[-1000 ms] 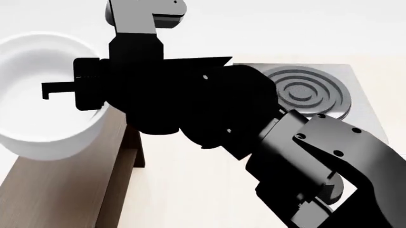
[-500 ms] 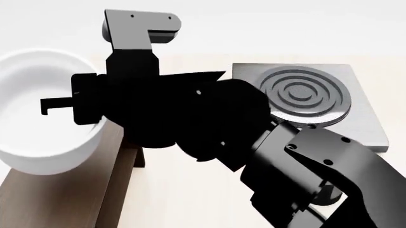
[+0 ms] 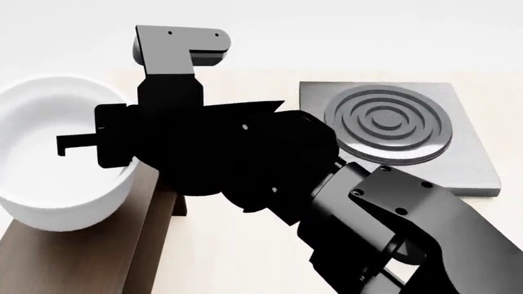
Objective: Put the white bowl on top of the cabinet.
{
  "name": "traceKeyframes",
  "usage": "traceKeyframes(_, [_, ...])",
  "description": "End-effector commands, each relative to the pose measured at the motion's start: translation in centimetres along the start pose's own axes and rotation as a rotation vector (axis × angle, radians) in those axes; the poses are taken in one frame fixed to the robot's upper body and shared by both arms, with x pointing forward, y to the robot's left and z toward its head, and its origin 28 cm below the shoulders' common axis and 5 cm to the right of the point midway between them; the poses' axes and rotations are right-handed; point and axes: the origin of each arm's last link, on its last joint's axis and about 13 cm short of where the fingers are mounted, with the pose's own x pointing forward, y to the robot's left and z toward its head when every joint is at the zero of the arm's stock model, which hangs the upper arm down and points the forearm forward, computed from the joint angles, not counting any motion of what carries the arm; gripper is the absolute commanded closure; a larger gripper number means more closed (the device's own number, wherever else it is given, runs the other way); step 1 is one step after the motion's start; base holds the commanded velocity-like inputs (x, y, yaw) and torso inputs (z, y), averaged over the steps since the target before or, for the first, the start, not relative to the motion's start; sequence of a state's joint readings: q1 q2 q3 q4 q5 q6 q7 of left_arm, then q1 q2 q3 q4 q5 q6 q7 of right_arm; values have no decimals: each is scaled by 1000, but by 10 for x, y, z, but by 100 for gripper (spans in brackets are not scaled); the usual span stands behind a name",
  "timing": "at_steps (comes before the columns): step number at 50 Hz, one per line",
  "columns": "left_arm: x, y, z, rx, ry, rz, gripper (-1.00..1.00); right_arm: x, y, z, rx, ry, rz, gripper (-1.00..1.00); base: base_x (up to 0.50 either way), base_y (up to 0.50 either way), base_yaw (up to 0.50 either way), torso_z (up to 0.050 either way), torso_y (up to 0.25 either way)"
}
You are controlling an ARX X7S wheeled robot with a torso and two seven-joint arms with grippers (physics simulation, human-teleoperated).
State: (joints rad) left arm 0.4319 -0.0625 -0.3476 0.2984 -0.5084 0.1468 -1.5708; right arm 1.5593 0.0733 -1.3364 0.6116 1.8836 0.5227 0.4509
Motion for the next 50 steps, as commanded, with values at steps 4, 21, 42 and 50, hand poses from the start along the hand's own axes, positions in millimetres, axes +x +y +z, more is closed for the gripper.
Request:
traceKeyframes(4, [4,2,0,-19,29,-8,-100,0,6,7,-2,-42,40,100,0,0,0,0,0])
traceKeyframes(21, [3,2,1,-18,27,-10,-100,-2,1,9,-1,-37,11,100,0,0,0,1,1])
traceKeyframes(42, [3,2,1,-20,24,-9,-100,3,2,2,-2,-11,4,100,0,0,0,0,0])
traceKeyframes(50, [3,2,1,-19,25,-10,-100,3,4,2,-3,-12,37,100,0,0,0,1,1])
